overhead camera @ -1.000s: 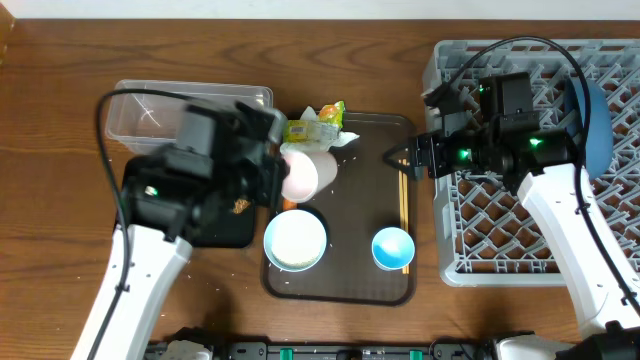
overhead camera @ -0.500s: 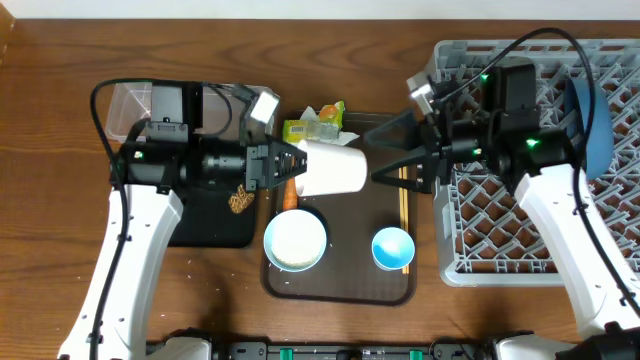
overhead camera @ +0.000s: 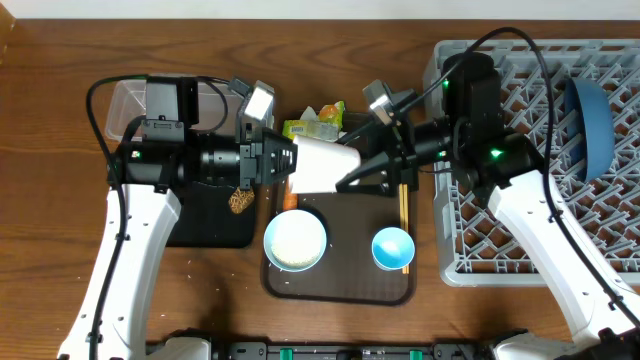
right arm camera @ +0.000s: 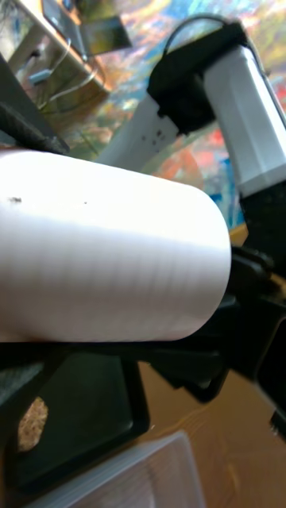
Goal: Sort waste into correct bins and load items into the dishwasher rack
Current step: 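Lift the pink cup and hand it to the right gripper, then place the pink cup upside down in the dish rack with the right gripper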
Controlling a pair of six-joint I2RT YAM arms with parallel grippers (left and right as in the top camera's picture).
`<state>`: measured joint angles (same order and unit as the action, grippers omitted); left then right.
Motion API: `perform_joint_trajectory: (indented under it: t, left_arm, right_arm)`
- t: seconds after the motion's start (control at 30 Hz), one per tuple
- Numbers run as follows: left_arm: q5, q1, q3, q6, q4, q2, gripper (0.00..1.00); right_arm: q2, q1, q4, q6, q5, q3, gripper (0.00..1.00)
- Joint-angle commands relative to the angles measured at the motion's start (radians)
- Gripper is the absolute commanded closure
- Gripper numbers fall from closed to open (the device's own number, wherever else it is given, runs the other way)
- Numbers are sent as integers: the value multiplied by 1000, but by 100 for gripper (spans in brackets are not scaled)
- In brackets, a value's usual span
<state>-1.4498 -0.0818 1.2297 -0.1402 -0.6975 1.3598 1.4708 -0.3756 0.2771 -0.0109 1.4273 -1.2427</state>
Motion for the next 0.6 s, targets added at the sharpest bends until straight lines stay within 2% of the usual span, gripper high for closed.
perform_joint_trajectory:
  t: [0.0,0.1,0.13,0.17,0.2,0.23,0.27,0.37,0.43,0.57]
  left_arm:
    - [11,-9,11,-24,5,-1,94]
    - [11,-9,11,-21,19,-1,93]
    - [10,-9,11,-14,31,-1,84]
    - [11,-9,11,-2,47,-1,69]
    - [11,-9,11,18,67,-1,50]
    - [11,-9,11,41,90,-1,20]
    - [11,-8,11,56,110,-1,2]
    - [11,5,11,117,176,-1,2]
    - [11,22,11,164,208,-1,2]
    - [11,63,11,180,221,-1,2]
  right_arm:
    - [3,-37,1,66,-118,-8,51]
    - [1,-36,4,67,-130,-8,59]
    - [1,-33,6,66,-133,-8,61]
    - [0,-29,12,66,-141,-8,64]
    - [-1,-23,23,66,-148,-8,66]
    - [-3,-14,35,65,-161,-8,65]
    - [-7,-5,52,61,-176,-8,65]
    - [-29,49,149,40,-309,-8,66]
    - [-62,92,246,40,-483,-8,67]
    - [-166,154,437,40,-855,-8,69]
